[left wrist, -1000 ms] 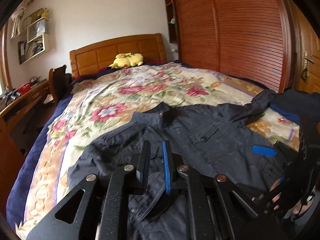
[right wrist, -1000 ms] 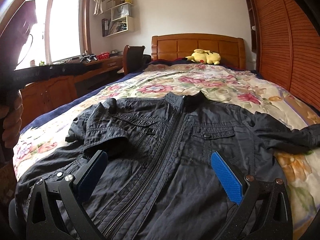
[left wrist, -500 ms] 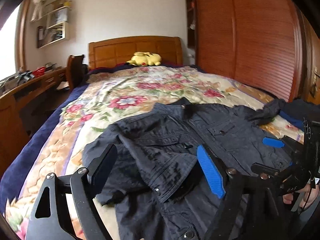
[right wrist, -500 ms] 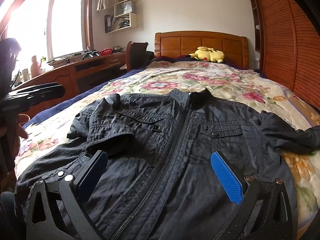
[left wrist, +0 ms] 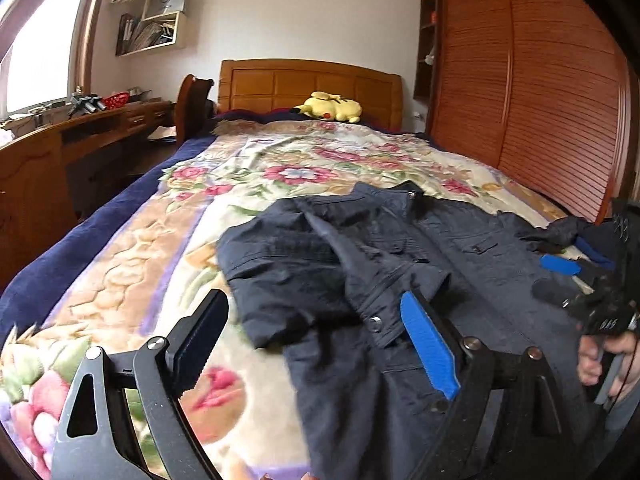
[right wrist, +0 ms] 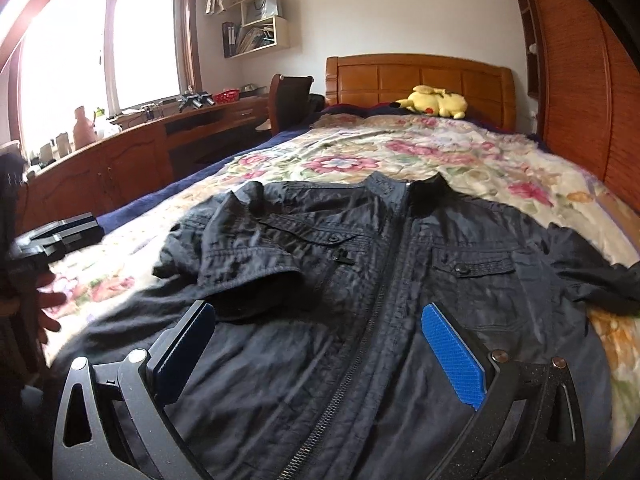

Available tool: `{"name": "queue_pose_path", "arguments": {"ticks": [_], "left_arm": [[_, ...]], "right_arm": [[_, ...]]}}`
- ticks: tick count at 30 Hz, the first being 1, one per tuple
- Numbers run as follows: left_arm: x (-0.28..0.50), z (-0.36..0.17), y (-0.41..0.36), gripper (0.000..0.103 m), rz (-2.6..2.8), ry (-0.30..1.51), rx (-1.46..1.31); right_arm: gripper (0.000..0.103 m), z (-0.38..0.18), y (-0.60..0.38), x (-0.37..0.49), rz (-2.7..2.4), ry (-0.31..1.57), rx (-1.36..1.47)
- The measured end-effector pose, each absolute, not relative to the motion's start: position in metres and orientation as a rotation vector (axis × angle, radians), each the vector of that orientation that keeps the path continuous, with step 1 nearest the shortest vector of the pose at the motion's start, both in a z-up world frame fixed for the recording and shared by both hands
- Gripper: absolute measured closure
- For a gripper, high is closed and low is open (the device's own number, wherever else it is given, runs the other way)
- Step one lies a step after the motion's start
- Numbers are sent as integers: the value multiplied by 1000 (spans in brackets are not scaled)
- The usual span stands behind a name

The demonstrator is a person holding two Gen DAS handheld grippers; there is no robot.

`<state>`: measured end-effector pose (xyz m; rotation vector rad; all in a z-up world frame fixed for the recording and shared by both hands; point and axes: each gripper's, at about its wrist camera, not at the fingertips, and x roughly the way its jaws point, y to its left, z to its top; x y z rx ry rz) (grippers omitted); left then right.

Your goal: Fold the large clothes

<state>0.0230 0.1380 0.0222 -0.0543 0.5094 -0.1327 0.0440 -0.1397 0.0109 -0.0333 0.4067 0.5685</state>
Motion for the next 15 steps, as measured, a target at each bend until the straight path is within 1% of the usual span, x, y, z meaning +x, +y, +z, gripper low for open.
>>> {"name": "queue_pose_path", "arguments": {"ticks": [5, 15], "left_arm": [[20, 19, 153, 14, -90, 493, -33], [30, 9, 169, 14, -74, 512, -28]], "right_arm": [[0, 21, -119, 52, 563, 416, -146], [1, 34, -63, 90, 641, 471, -261]]}}
